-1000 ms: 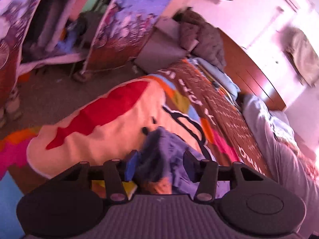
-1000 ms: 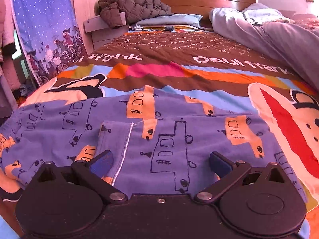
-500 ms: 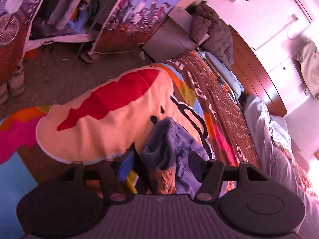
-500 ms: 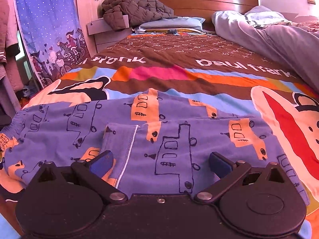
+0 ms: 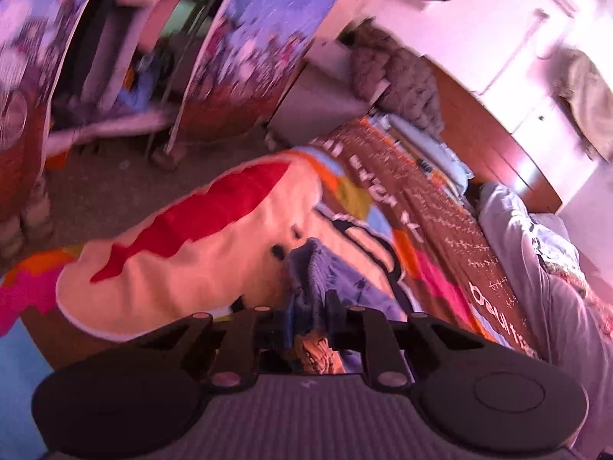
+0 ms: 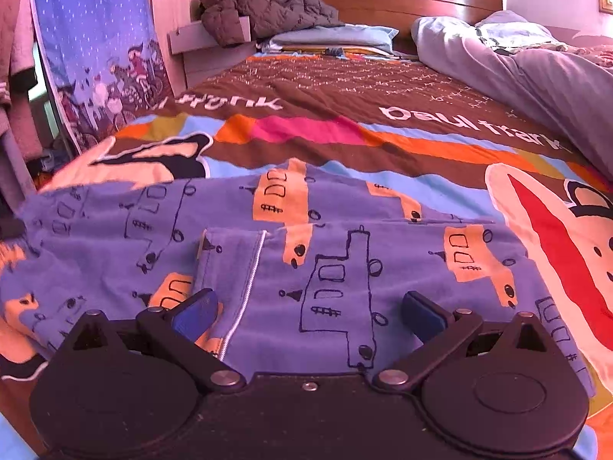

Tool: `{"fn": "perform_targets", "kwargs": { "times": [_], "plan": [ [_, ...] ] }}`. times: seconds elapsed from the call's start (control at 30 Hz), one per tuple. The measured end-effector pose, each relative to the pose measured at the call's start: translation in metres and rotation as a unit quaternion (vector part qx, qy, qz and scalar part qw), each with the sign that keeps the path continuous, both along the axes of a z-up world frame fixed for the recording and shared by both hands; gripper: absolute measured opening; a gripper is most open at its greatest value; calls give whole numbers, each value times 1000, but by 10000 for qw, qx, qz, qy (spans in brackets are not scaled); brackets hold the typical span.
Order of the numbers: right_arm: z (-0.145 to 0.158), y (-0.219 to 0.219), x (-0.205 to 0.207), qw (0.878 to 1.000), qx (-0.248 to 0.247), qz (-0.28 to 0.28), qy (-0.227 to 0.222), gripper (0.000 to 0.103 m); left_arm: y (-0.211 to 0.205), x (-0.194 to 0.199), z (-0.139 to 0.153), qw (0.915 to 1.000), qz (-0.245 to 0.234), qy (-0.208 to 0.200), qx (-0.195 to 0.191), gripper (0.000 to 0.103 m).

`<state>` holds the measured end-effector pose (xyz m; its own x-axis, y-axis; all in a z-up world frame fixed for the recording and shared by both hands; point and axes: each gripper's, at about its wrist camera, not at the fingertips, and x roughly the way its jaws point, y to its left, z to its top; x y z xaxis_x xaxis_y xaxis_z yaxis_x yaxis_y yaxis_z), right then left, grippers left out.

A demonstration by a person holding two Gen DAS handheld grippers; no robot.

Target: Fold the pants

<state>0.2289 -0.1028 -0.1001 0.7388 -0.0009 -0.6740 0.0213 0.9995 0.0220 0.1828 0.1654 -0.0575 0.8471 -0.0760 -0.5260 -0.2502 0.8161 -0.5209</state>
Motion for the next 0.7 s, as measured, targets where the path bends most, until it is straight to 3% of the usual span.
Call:
{"fn": "perform_targets", "kwargs": {
  "times": [0.07,0.17,0.3,0.43,0.53,0.7],
  "plan": [
    [0,0,0,10000,30,-5,0,102,-11,-5,6,9995,-47,-197,243,17],
    [2,-7,1,9993,369,-17,-26,102,-24,-5,17,9988,-141,-399,254,17],
    [25,-46,-11,9905,1325,154,-346,102,-52,-3,40,9978,-271,-484,359,17],
    [48,-95,-27,9910,1155,340,-590,102,-96,-3,70,9934,-554,-707,718,17],
    [54,-135,-41,9945,728,315,-685,102,-137,1,86,9886,-942,-725,922,17],
    [45,-203,-61,9974,249,-14,-680,102,-231,3,94,9668,-1775,-706,1695,17]
  ]
}}
